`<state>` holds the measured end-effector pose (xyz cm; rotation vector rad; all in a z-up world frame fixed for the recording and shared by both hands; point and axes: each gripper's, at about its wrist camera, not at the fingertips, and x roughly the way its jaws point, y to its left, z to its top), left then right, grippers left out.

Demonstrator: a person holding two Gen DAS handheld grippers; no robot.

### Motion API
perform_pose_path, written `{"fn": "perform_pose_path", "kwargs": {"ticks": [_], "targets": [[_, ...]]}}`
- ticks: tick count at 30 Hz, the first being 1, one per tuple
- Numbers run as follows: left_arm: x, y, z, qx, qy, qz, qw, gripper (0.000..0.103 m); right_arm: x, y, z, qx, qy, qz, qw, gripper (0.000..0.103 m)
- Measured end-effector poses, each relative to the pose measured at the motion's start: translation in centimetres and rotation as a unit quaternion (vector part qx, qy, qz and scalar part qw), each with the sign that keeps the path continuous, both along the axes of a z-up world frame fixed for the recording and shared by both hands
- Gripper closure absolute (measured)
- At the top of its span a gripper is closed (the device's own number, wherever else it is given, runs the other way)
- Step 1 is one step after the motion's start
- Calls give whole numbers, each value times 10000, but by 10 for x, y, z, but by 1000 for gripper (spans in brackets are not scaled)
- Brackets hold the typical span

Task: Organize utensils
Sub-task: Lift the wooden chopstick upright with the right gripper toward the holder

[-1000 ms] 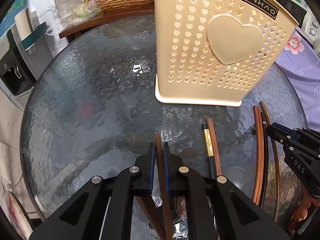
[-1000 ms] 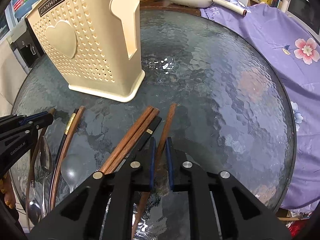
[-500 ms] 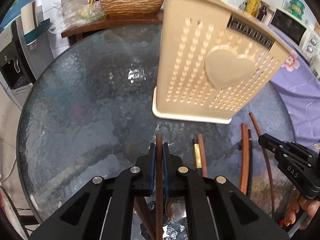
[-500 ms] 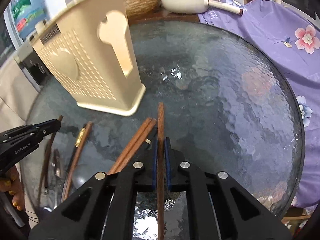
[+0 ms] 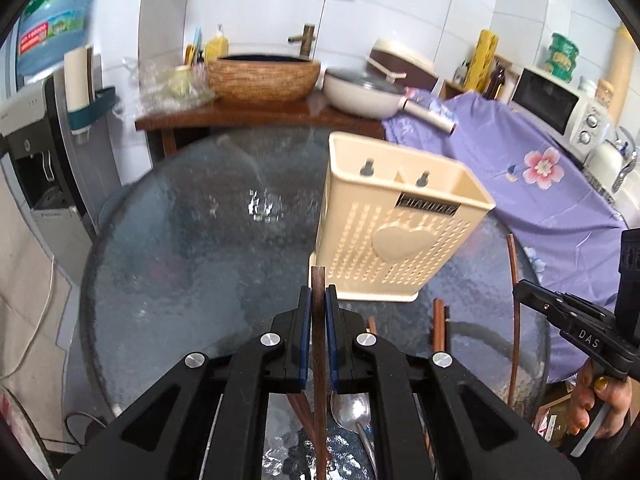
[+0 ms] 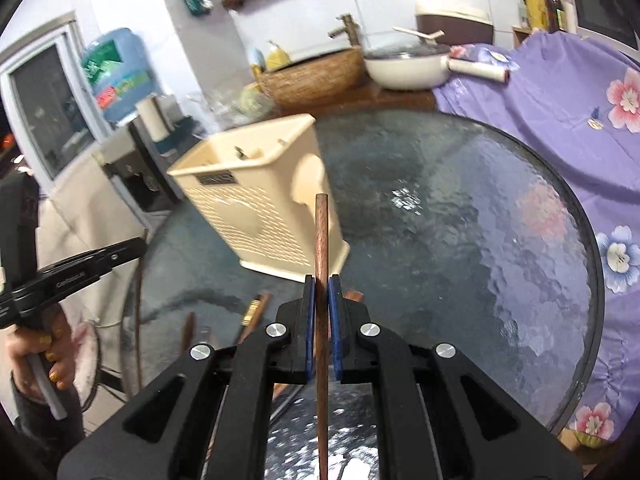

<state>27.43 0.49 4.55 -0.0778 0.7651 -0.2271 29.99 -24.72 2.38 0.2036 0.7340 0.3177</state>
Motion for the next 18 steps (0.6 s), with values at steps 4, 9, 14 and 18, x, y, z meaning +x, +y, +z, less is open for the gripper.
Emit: {"fn": "perform_pose_path", "kwargs": {"ticks": [4,9,14,18], "targets": [[-12,5,20,-29,-277,-31,9996,96,-15,4,20,6,-271,273,9993,96],[-29,9,39,51,-541,-83,9985,96,-25,5,33,21,-288,436,9986,96],[-40,19,47,-78,-568,-167,9982,96,-38,4,44,-41,-449,638,9969,96],[-44,24,58,-61,-675,-147,9976,96,-46,6,59,19,-602,765,9953,96]]}}
